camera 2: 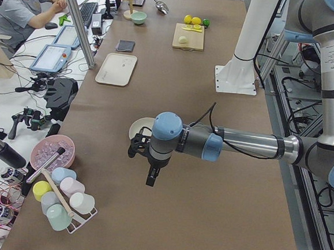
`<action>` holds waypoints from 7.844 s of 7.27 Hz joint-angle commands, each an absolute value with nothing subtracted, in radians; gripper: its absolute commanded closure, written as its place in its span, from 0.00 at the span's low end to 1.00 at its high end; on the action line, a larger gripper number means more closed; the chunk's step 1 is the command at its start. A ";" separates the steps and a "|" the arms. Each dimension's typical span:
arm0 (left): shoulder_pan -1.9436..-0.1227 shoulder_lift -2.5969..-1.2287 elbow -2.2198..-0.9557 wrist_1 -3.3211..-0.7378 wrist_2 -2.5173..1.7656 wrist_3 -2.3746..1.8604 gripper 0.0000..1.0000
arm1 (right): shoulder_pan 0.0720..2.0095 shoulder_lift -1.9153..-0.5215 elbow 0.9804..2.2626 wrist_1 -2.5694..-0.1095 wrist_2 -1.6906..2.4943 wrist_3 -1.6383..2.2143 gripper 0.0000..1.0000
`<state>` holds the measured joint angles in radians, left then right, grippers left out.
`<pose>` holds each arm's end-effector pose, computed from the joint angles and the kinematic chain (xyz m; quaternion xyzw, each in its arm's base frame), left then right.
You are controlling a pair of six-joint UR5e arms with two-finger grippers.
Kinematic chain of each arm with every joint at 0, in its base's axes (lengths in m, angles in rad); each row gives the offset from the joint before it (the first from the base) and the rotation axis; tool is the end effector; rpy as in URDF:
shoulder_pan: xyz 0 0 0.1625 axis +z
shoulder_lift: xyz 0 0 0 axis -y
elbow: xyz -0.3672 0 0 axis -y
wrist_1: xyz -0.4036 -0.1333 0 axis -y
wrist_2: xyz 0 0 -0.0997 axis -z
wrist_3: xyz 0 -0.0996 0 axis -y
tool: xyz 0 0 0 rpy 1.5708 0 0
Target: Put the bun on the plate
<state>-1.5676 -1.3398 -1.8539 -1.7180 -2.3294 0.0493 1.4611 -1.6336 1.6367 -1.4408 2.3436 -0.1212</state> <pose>-0.0634 -0.4312 0.5500 0.1009 0.3662 0.0611 0.9230 0.0099 -0.4929 0.5852 0.0638 -0.3757 -0.1314 0.9152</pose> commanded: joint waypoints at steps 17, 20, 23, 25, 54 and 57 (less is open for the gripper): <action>-1.097 -1.637 -1.479 -2.205 -2.295 -0.726 0.03 | 1.457 -1.697 1.623 -1.275 2.391 -0.109 0.00; -1.050 -1.667 -1.436 -2.215 -2.292 -0.724 0.09 | 1.450 -1.697 1.611 -1.275 2.431 -0.106 0.00; -1.034 -1.667 -1.422 -2.252 -2.278 -0.727 0.34 | 1.450 -1.695 1.612 -1.275 2.430 -0.101 0.00; -1.034 -1.667 -1.420 -2.252 -2.278 -0.727 1.00 | 1.451 -1.695 1.612 -1.275 2.430 -0.100 0.00; -0.560 -2.116 -1.609 -2.088 -1.871 -1.543 0.05 | 0.704 -1.261 1.849 -1.386 2.181 0.868 0.95; -0.711 -1.958 -1.656 -2.100 -2.018 -1.359 0.04 | 0.605 -0.892 1.682 -1.531 2.093 1.087 0.89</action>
